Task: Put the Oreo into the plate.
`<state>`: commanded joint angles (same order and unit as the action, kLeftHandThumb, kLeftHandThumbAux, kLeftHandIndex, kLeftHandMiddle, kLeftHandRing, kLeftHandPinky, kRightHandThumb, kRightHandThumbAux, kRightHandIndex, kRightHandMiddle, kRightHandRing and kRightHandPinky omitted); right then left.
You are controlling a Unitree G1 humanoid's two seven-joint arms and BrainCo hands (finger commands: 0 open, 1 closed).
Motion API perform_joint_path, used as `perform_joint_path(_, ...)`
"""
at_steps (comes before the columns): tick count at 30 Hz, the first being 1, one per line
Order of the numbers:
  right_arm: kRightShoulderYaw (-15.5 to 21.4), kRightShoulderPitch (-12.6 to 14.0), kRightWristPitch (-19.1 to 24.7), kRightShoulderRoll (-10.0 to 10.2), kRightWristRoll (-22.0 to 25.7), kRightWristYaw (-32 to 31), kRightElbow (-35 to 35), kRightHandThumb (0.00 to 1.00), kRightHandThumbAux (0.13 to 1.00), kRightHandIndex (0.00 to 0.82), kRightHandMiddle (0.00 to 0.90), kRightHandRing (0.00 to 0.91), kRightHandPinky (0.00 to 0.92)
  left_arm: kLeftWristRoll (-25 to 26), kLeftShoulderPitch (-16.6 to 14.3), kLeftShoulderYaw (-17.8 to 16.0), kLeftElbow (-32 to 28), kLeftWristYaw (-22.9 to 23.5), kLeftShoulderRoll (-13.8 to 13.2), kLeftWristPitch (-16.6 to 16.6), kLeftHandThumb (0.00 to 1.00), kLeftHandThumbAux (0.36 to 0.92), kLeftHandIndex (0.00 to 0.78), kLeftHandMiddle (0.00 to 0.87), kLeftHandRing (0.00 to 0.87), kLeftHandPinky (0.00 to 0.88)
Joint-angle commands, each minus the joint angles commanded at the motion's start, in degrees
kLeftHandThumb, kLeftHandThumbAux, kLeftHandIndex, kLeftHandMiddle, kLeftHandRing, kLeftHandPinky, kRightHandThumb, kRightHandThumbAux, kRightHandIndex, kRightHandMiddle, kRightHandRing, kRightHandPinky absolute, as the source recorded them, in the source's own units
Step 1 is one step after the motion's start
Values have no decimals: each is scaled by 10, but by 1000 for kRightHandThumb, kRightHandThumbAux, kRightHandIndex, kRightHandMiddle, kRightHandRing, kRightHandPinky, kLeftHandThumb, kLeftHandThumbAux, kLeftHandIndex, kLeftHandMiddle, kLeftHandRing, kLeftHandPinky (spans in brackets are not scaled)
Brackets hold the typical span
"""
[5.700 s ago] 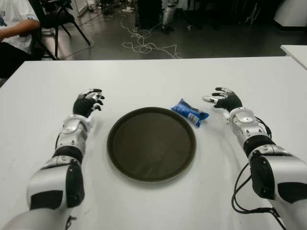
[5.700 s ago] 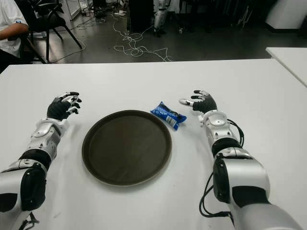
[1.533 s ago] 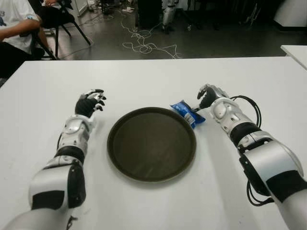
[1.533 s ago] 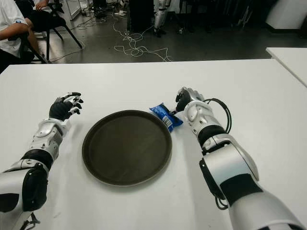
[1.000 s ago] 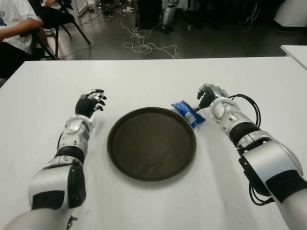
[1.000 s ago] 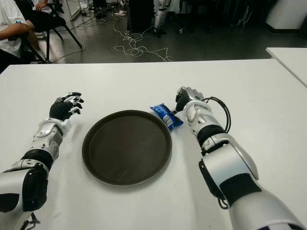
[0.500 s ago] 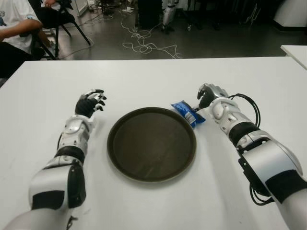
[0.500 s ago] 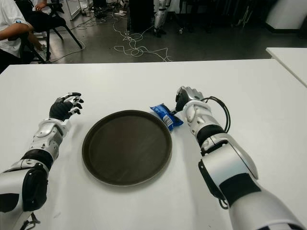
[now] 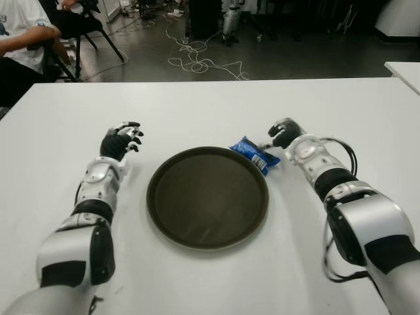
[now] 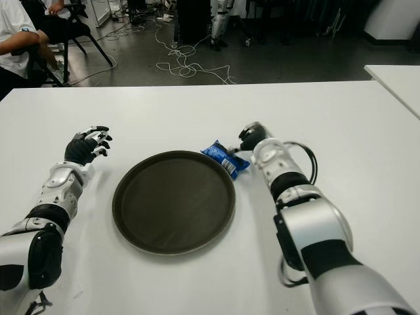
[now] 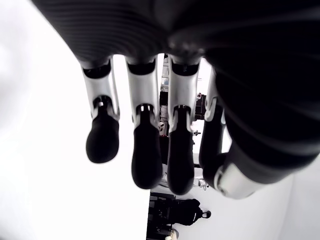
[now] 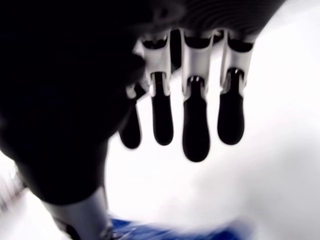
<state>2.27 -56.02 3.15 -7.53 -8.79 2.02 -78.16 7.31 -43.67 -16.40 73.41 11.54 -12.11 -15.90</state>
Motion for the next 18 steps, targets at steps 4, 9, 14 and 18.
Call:
perform_joint_path(4,28,-2,11,3,19,13,1,0,851,238,284,318,340,1,0,-1,0,2,0,1,697,717,424,572,618,672)
perform_joint_path(9,37,-2,19,3,17,22,1,0,829,205,250,287,317,4,-1,-4,0,4,0,3,697,717,424,572,620,678)
perform_joint_path(14,41,0,24,0,12,27,1,0,809,198,249,293,338,1,0,-3,0,1,0,3,696,717,424,575,623,676)
perform_joint_path(18,44,6,25,-2,10,25,-1,0,803,188,242,289,339,0,0,-2,0,-1,0,3,696,718,424,577,622,673)
